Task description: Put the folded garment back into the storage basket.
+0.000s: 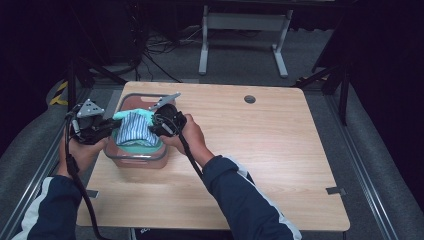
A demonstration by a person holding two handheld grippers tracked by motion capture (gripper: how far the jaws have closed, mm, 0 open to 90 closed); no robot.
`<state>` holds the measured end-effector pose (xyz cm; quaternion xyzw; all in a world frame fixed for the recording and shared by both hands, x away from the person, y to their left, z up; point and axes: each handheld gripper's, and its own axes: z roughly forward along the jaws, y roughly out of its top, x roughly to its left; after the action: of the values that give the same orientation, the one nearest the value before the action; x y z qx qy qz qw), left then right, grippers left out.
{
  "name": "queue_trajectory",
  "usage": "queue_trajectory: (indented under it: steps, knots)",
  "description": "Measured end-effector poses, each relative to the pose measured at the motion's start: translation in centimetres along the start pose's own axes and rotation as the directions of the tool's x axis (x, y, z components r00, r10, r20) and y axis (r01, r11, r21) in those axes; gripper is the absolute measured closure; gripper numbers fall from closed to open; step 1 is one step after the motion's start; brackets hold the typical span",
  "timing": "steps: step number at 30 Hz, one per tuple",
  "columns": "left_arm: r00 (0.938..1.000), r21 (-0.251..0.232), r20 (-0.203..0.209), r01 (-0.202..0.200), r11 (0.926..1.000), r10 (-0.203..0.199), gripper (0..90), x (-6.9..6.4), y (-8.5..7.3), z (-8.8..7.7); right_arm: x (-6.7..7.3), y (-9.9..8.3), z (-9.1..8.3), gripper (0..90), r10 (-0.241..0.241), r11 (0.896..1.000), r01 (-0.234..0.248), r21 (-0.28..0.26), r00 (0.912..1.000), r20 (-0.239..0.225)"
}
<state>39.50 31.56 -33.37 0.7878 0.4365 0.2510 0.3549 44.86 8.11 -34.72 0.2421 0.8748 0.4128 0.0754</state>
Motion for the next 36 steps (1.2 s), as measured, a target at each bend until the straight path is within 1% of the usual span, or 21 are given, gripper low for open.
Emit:
queue_trajectory:
  steps: [1, 2, 3, 5, 8, 11, 12, 15, 17, 21, 24, 25, 26, 27, 30, 31, 33, 34, 36]
  knots:
    - [1.0000, 0.005, 0.000, 0.007, 1.0000, -0.007, 83.1, 0.1, -0.1, 0.1, 0.0, 0.0, 0.3, 80.3, -0.003, 1.000, 0.003, 0.003, 1.0000, 0.001]
    - [1.0000, 0.005, -0.003, 0.004, 1.0000, -0.004, 83.1, 0.2, -0.2, 0.3, 0.0, -0.1, 0.5, 80.2, 0.004, 1.000, -0.004, 0.006, 1.0000, -0.002]
    - [0.9999, 0.006, -0.002, 0.013, 0.9999, -0.013, 83.1, 0.3, -0.3, 0.6, -0.1, -0.1, 0.8, 80.2, 0.006, 1.000, -0.006, 0.010, 1.0000, -0.001]
    - [0.9999, 0.017, -0.005, 0.010, 0.9998, -0.009, 83.1, 0.4, -0.5, 0.9, -0.2, -0.3, 1.3, 80.2, 0.012, 1.000, -0.012, 0.016, 0.9999, -0.004]
    - [0.9998, 0.035, -0.004, 0.017, 0.9992, -0.017, 83.0, 0.7, -1.1, 1.7, -0.4, -0.5, 2.1, 80.2, 0.021, 0.999, -0.020, 0.031, 0.9998, -0.005]
    - [0.9998, 0.042, -0.002, 0.020, 0.9989, -0.020, 83.0, 0.8, -1.3, 2.1, -0.6, -0.7, 2.5, 80.2, 0.026, 0.999, -0.026, 0.038, 0.9996, -0.004]
    - [0.9996, 0.043, 0.001, 0.030, 0.9986, -0.030, 83.0, 0.8, -1.5, 2.4, -0.6, -0.8, 2.6, 80.2, 0.029, 0.999, -0.029, 0.040, 0.9996, -0.006]
    - [0.9996, 0.054, 0.008, 0.028, 0.9982, -0.029, 83.1, 0.8, -1.8, 3.0, -0.8, -1.1, 3.1, 80.2, 0.033, 0.998, -0.033, 0.052, 0.9995, 0.001]
    - [0.9998, 0.066, 0.006, 0.017, 0.9977, -0.017, 83.0, 0.7, -1.8, 3.3, -0.9, -1.4, 3.3, 80.2, 0.036, 0.998, -0.036, 0.061, 0.9993, 0.001]
    - [0.9999, 0.080, 0.009, 0.013, 0.9967, -0.013, 83.0, 0.7, -2.0, 3.9, -1.1, -1.7, 3.6, 80.1, 0.035, 0.997, -0.035, 0.073, 0.9994, 0.007]
    - [1.0000, 0.096, 0.003, 0.004, 0.9954, -0.004, 82.8, 0.5, -2.3, 4.3, -1.2, -1.9, 3.8, 80.0, 0.034, 0.996, -0.034, 0.080, 0.9994, 0.010]
    - [1.0000, 0.092, 0.005, 0.000, 0.9957, -0.001, 82.8, 0.5, -2.4, 4.5, -1.2, -2.0, 3.8, 80.0, 0.033, 0.996, -0.034, 0.084, 0.9994, 0.012]
    - [0.9999, 0.094, 0.008, 0.006, 0.9955, -0.007, 82.7, 0.5, -2.5, 4.6, -1.2, -2.1, 3.9, 79.9, 0.032, 0.996, -0.033, 0.085, 0.9994, 0.014]
    - [0.9999, 0.104, 0.010, -0.002, 0.9946, 0.001, 82.7, 0.6, -2.6, 4.7, -1.3, -2.2, 3.9, 79.9, 0.031, 0.996, -0.032, 0.087, 0.9994, 0.014]
    - [0.9999, 0.102, 0.013, 0.003, 0.9947, -0.004, 82.7, 0.6, -2.8, 5.0, -1.3, -2.3, 4.0, 79.9, 0.036, 0.995, -0.037, 0.092, 0.9993, 0.011]
    - [1.0000, 0.113, 0.010, -0.003, 0.9936, 0.002, 82.6, 0.6, -2.8, 5.0, -1.3, -2.4, 4.0, 79.9, 0.039, 0.995, -0.040, 0.093, 0.9992, 0.010]
    - [1.0000, 0.107, 0.009, -0.003, 0.9942, 0.002, 82.6, 0.5, -2.8, 5.2, -1.4, -2.4, 4.1, 79.8, 0.036, 0.995, -0.037, 0.095, 0.9993, 0.012]
    - [0.9999, 0.115, 0.009, -0.012, 0.9932, 0.011, 82.6, 0.5, -2.8, 5.2, -1.4, -2.5, 4.1, 79.8, 0.037, 0.995, -0.037, 0.095, 0.9993, 0.011]
    - [0.9999, 0.118, 0.010, -0.010, 0.9930, 0.009, 82.6, 0.5, -2.8, 5.2, -1.4, -2.5, 4.1, 79.7, 0.037, 0.995, -0.038, 0.096, 0.9993, 0.012]
